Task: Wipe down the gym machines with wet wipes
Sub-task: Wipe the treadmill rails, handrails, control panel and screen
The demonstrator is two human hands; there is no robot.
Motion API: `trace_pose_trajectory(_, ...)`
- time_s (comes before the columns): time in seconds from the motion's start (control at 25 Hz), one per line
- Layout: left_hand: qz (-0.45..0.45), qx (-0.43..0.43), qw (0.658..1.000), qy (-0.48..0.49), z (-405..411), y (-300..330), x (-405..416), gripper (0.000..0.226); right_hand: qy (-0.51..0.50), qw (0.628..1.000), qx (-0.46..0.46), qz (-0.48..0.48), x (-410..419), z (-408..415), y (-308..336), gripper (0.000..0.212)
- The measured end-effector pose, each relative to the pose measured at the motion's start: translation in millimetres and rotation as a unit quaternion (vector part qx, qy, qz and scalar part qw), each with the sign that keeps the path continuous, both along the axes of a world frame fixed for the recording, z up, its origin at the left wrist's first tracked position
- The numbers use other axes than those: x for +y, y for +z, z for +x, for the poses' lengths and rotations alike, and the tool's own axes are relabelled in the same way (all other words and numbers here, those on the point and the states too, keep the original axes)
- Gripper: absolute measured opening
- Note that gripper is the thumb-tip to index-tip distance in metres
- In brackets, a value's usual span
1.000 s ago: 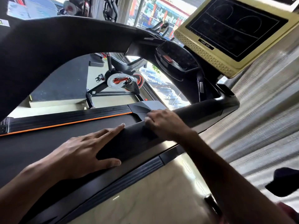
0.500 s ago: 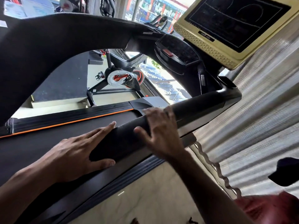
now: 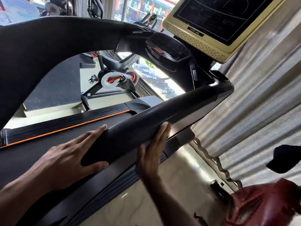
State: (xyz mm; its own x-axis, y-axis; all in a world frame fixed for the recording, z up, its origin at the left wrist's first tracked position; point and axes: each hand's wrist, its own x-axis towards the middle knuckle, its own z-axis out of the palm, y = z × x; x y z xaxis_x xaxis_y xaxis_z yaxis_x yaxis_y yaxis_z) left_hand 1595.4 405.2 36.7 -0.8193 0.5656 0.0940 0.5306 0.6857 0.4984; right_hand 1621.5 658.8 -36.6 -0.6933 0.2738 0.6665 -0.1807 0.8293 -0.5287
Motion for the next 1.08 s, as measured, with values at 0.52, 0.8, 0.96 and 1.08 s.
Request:
trace_pose_trajectory(0.52, 0.022, 0.132, 0.967, 0.217, 43, -36, -1, 0.091, -0.011, 0.961, -0.128, 0.247, 49, -59, 104, 0.078)
trace_pose_trajectory(0.8, 0.075, 0.173, 0.961, 0.201, 44, -57, -13, 0.087, 0.153, 0.922, -0.038, 0.353, 62, -5, 70, 0.070)
trace_pose_trajectory(0.96, 0.164, 0.134, 0.948, 0.236, 60, -88, -35, 0.109, 0.035, 0.934, -0.166, 0.314, 58, -49, 113, 0.088)
trace_pose_trajectory(1.08, 0.167, 0.083, 0.951, 0.245, 65, -107, -58, 0.114, 0.046, 0.876, -0.254, 0.406, 2, -63, 128, 0.100)
